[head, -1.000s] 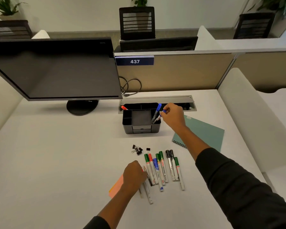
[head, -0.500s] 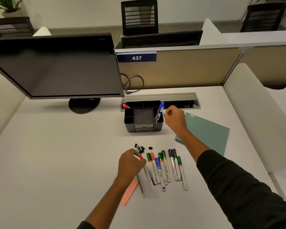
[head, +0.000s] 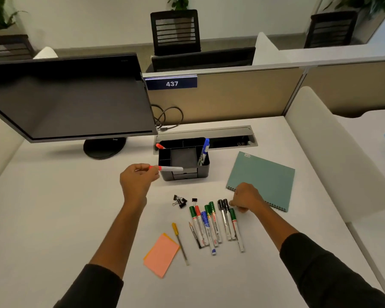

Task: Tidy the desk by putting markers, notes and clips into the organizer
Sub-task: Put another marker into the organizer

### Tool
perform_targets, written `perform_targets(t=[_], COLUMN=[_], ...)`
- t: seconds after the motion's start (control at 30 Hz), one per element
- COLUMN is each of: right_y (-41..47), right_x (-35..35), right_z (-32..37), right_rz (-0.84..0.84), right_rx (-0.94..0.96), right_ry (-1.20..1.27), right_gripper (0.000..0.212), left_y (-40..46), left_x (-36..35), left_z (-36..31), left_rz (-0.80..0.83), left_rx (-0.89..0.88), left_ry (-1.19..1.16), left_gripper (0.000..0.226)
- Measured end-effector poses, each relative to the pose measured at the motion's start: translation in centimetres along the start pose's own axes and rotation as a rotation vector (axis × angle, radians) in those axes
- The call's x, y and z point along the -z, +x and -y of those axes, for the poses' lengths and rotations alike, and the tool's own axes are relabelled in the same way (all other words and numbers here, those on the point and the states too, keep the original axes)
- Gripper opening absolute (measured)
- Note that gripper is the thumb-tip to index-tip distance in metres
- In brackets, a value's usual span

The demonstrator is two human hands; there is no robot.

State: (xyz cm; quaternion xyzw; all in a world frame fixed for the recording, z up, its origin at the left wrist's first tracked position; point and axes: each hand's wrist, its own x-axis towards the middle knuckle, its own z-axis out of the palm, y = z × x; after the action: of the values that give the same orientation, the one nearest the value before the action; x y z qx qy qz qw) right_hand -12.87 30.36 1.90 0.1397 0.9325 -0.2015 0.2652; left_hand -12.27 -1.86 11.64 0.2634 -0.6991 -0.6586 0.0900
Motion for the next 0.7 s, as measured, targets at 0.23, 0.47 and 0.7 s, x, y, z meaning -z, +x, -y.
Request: perform_targets(t=[0.23, 0.47, 0.7], right_y=[-1.3, -1.3, -0.5], right_x=[-1.3, -2.2, -2.4], right_z=[-0.9, -0.7, -0.8], right_rz=[0.06, 0.075, 0.059], right_rx=[-0.047, -0.032, -0.069], right_ry=[0.057, 0.044, 0.01], right_gripper=[0.029, 0.023, 0.021], left_y=[3.0, 5.8, 9.7], left_x=[-1.3, -3.0, -4.5], left_z=[-1.3, -2.0, -1.6], left_rz=[-0.096, -0.138, -0.145], left_rx=[0.011, -0.042, -0.11], left_ry=[-0.101, -0.079, 0.115], left_gripper=[0.027, 0.019, 0.017])
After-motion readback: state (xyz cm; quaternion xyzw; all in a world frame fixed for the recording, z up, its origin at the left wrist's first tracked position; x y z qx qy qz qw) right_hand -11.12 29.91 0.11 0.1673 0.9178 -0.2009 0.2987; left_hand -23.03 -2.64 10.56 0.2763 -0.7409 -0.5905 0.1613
